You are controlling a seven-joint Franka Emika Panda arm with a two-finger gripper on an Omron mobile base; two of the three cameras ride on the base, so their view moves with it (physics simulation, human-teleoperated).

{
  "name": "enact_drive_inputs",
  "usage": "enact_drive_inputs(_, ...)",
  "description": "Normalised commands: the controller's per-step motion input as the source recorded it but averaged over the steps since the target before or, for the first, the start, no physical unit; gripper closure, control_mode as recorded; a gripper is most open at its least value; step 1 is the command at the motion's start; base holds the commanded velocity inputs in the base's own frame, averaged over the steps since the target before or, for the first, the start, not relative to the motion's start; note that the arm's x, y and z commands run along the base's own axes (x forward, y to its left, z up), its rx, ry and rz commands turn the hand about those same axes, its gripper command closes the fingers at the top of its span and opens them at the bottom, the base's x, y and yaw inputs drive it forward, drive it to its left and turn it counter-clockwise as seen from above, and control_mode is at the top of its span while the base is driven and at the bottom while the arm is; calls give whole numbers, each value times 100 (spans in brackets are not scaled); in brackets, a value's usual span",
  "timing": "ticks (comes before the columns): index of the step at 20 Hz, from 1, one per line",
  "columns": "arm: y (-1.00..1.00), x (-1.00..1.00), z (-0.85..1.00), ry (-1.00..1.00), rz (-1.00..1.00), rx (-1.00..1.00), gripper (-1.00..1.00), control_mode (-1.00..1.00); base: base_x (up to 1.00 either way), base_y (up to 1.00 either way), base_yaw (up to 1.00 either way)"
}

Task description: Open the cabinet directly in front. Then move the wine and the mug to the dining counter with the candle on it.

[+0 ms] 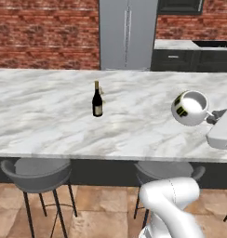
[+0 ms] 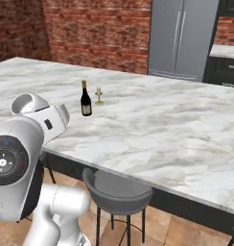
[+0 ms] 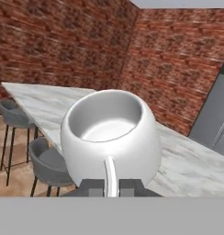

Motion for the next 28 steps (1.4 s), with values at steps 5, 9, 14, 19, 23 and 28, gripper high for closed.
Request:
enact_drive_inputs(5, 0, 0, 0, 0, 0, 0, 100, 100, -3, 85, -49)
enact_drive_inputs(9, 0, 0, 0, 0, 0, 0, 100, 100, -23, 100, -38)
enact_drive_inputs(14, 0, 0, 0, 0, 0, 0, 100, 100, -6, 65, -29)
enact_drive_inputs(19, 0, 0, 0, 0, 0, 0, 100, 100, 9, 17, -21)
enact_drive_inputs(23, 0, 0, 0, 0, 0, 0, 100, 100, 45, 0, -19)
enact_drive_inputs(28, 0, 0, 0, 0, 0, 0, 100, 100, 61, 8, -14)
